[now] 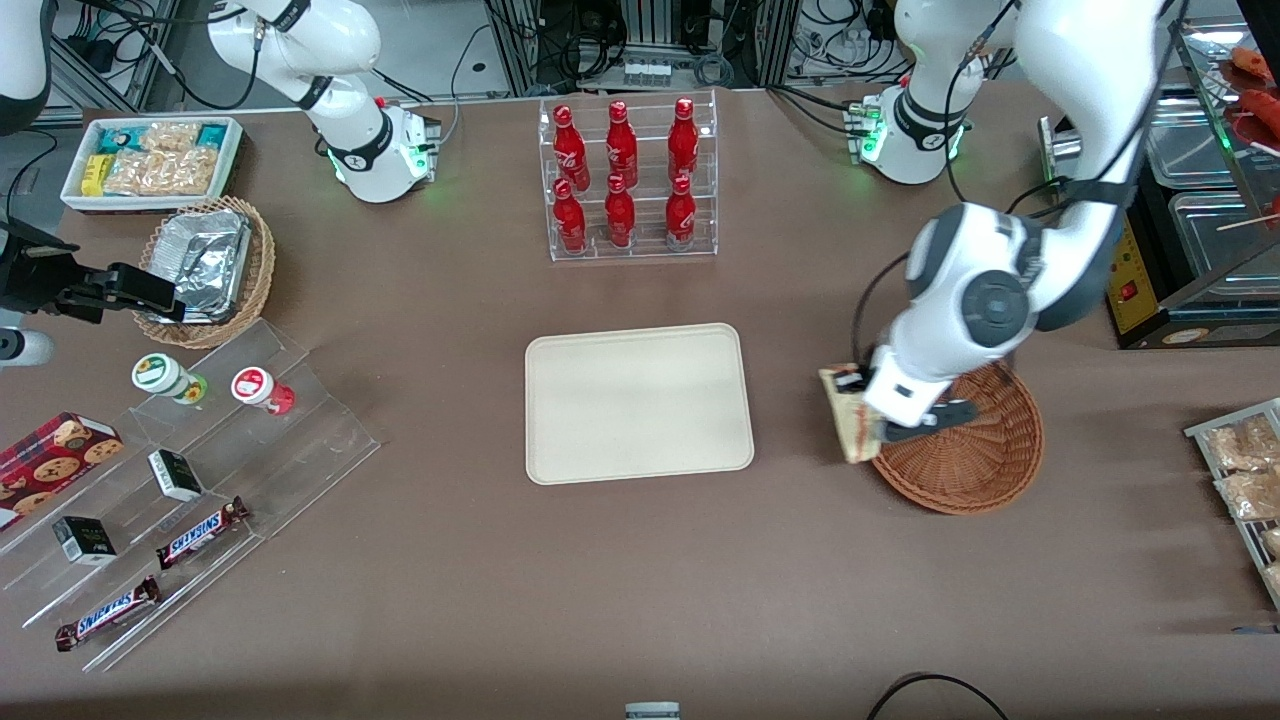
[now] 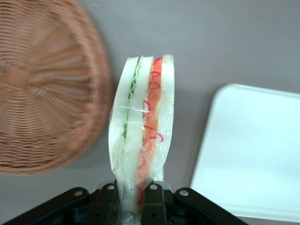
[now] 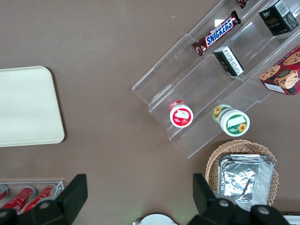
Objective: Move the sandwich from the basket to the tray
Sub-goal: 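Lift the sandwich and carry it over the cream tray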
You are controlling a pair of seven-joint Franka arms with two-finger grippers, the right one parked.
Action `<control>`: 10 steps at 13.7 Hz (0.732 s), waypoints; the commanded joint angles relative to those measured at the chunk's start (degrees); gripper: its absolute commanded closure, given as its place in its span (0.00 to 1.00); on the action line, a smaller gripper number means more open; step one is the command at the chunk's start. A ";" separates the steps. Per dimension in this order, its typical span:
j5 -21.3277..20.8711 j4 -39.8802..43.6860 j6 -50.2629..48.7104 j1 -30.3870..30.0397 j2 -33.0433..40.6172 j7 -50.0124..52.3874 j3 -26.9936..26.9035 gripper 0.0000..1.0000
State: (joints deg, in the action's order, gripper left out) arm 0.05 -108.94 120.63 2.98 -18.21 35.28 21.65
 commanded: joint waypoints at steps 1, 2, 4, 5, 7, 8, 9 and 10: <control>-1.72 6.26 0.22 5.88 -5.59 2.77 -0.03 1.00; -2.77 8.11 0.22 8.16 -7.27 3.29 -0.03 1.00; -3.74 12.06 0.22 12.82 -10.87 10.12 -0.03 1.00; -5.48 14.69 0.22 15.10 -13.06 13.55 -0.03 1.00; -7.95 18.48 0.22 18.80 -16.67 19.27 -0.03 1.00; -8.31 20.94 0.22 20.56 -18.60 21.12 -0.03 1.00; -8.40 23.48 0.22 22.31 -20.53 22.53 -0.12 1.00; -8.49 26.29 -0.04 24.25 -22.55 24.46 -0.38 1.00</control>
State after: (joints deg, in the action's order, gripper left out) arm -6.97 -90.23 121.75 23.85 -35.73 55.90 21.96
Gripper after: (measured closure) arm 0.841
